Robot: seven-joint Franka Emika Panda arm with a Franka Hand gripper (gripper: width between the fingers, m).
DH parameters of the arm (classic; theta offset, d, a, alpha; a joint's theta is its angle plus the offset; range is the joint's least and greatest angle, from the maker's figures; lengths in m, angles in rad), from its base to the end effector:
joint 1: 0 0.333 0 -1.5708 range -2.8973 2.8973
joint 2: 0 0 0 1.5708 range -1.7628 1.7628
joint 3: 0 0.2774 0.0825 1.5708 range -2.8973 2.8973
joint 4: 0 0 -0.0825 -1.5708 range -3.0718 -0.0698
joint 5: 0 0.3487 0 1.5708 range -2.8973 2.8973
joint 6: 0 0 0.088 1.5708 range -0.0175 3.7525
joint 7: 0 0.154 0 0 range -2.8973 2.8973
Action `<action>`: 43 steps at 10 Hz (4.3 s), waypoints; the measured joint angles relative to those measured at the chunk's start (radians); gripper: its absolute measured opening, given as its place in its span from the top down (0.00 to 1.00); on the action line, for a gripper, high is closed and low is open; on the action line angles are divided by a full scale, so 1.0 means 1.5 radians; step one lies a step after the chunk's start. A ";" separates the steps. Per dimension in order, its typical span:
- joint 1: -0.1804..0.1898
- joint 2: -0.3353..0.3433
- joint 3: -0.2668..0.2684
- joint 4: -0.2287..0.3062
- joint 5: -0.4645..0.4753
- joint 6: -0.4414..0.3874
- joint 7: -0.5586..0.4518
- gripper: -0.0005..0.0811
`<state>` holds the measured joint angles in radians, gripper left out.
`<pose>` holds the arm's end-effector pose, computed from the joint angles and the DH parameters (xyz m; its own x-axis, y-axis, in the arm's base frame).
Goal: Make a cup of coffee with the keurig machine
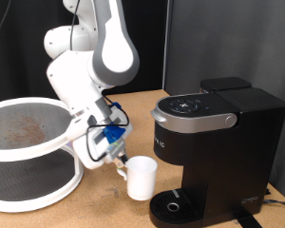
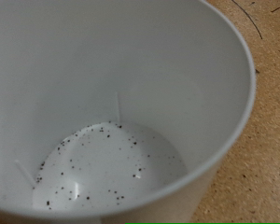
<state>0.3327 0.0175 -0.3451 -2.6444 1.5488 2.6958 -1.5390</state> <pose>0.4033 -0.0189 0.1813 0.8928 -0.0151 0.4502 0.1775 -0.9068 -0.3823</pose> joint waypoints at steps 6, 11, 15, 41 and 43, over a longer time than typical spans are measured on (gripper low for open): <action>0.029 0.072 0.065 0.047 0.180 0.002 -0.106 0.92; 0.033 0.122 0.083 0.098 0.270 0.006 -0.171 0.92; 0.033 0.130 0.084 0.105 0.270 0.005 -0.171 0.77; -0.035 -0.318 0.032 -0.079 -0.263 -0.194 0.194 0.02; -0.039 -0.365 0.043 -0.076 -0.293 -0.196 0.240 0.02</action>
<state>0.2736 -0.5303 -0.2808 -2.7580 1.1099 2.4022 -1.1795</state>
